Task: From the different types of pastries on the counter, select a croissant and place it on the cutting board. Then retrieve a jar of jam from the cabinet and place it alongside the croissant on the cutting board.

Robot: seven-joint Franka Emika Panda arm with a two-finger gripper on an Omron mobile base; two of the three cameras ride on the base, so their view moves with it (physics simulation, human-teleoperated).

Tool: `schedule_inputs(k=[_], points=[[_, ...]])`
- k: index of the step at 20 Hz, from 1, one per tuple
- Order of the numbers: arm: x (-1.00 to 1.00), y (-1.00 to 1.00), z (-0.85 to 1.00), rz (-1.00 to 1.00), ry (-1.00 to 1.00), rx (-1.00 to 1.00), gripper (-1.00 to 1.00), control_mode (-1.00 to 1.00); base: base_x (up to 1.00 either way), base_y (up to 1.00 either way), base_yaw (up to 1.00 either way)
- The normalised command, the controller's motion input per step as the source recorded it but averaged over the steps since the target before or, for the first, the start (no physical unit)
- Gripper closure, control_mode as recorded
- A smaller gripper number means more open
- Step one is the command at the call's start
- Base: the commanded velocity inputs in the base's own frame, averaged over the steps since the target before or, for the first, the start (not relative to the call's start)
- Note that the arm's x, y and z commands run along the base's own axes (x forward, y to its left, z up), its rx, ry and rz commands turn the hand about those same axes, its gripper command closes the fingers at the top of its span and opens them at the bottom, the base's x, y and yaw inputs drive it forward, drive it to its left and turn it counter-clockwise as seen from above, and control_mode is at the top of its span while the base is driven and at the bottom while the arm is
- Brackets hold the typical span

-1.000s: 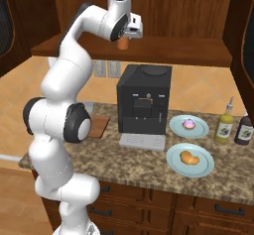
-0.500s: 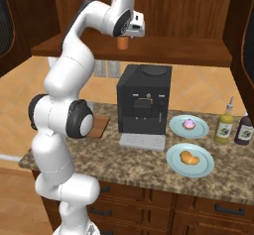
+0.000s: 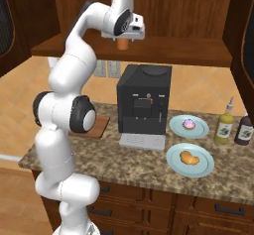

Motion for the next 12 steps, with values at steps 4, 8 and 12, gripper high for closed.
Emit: schedule_inputs(k=[4,8,12], points=[[0.06,0.01,-0.09,0.00,0.04,-0.01,-1.00,-1.00,0.00,0.00,0.00],[0.01,0.06,-0.09,0.00,0.07,0.00,1.00,-1.00,0.00,0.00,0.00],[0.00,-0.03,0.00,0.00,0.00,0.01,1.00,-1.00,0.00,0.00,0.00]])
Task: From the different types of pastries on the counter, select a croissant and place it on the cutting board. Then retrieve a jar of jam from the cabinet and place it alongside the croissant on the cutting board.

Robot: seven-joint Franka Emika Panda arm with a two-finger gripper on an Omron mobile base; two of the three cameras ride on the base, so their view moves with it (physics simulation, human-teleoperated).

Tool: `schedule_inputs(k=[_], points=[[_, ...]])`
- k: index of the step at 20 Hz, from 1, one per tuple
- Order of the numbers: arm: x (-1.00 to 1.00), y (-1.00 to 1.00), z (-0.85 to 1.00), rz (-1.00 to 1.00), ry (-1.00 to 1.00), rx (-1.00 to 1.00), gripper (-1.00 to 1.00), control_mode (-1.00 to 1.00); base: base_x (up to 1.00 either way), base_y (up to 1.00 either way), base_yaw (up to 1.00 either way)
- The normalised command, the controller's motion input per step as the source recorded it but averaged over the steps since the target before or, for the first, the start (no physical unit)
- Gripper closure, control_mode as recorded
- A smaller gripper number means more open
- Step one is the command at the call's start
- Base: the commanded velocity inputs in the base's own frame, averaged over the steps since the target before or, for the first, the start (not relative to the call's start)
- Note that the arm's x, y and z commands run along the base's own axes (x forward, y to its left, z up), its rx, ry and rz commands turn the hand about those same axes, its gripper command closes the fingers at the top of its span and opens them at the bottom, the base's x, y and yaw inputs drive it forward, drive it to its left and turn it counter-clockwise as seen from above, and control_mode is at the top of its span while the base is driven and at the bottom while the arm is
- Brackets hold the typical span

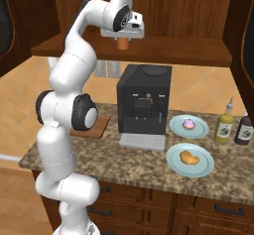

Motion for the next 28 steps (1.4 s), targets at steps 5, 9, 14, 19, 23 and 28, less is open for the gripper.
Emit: schedule_inputs(k=[5,9,14,19,23,28], points=[[-0.74,0.00,0.31,-0.09,-0.08,0.15,1.00,-1.00,0.00,0.00,0.00],[-1.00,0.04,-0.29,-0.18,-0.13,0.04,1.00,-1.00,0.00,0.00,0.00],[-1.00,0.51,-0.97,-0.15,-0.18,-0.05,1.00,-1.00,0.00,0.00,0.00],[-1.00,0.59,-1.00,-0.15,-0.22,-0.06,1.00,-1.00,0.00,0.00,0.00],[-1.00,0.46,-0.99,-0.14,-0.08,-0.02,1.00,-1.00,0.00,0.00,0.00],[-0.94,0.32,-0.65,-0.09,-0.02,0.01,1.00,-1.00,0.00,0.00,0.00]])
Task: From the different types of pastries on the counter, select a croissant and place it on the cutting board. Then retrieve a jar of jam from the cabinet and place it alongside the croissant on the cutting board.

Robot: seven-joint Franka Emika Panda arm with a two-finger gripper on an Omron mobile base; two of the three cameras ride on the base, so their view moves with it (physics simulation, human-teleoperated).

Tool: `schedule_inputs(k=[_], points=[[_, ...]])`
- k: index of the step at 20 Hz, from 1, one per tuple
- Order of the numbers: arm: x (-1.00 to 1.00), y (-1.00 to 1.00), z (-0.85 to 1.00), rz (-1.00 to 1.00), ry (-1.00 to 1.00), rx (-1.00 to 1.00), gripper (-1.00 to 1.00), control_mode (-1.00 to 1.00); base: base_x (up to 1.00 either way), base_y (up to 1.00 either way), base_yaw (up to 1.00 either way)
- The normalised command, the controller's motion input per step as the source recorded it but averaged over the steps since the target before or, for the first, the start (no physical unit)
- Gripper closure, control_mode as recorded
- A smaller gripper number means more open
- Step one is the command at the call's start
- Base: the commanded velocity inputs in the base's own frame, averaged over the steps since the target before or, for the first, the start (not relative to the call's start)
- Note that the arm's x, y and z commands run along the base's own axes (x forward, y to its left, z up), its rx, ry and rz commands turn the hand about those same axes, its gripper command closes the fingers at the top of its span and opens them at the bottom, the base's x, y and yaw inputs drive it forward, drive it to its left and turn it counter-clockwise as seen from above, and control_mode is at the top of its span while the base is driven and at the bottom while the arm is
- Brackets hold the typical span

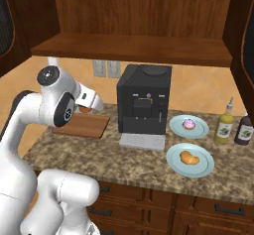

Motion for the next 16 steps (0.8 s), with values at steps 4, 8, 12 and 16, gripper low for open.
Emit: schedule_inputs(k=[4,8,12,16], points=[[0.00,0.79,-0.28,-0.09,0.06,0.00,1.00,-1.00,0.00,0.00,0.00],[0.20,0.98,-0.18,-0.05,0.20,0.01,1.00,-1.00,0.00,0.00,0.00],[0.20,0.33,-0.13,0.03,0.17,0.15,1.00,-1.00,0.00,0.00,0.00],[0.92,0.00,0.00,0.32,0.45,0.27,1.00,-1.00,0.00,0.00,0.00]])
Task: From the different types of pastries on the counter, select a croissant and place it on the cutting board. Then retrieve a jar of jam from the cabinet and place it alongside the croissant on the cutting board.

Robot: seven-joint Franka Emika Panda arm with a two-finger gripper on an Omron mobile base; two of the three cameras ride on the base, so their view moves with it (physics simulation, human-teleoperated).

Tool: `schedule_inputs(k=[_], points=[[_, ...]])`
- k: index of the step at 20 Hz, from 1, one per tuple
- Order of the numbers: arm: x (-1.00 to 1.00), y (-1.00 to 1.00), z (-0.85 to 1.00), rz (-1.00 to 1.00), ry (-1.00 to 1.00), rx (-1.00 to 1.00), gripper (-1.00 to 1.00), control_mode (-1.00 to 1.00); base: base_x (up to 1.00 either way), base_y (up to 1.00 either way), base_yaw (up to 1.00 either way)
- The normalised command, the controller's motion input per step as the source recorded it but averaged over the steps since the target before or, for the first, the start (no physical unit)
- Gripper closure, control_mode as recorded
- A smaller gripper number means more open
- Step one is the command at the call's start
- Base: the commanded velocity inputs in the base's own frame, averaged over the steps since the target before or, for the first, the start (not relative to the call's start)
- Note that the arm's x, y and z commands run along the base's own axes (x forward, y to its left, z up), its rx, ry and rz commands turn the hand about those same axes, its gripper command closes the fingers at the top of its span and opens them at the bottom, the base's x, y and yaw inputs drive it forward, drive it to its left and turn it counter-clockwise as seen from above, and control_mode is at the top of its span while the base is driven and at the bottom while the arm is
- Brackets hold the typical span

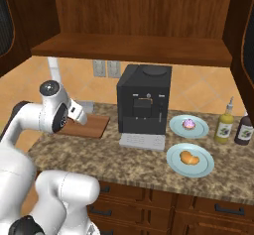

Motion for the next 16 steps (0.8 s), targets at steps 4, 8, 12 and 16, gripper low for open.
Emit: schedule_inputs(k=[4,8,12,16], points=[[0.14,0.41,-0.26,0.08,0.20,0.05,1.00,-1.00,0.00,0.00,0.00],[0.37,0.82,-0.26,0.00,0.05,-0.11,1.00,-1.00,0.00,0.00,0.00],[0.31,0.57,-0.20,0.02,0.06,-0.08,1.00,-1.00,0.00,0.00,0.00],[0.81,-0.15,-0.04,0.05,0.02,0.00,1.00,-1.00,0.00,0.00,0.00]])
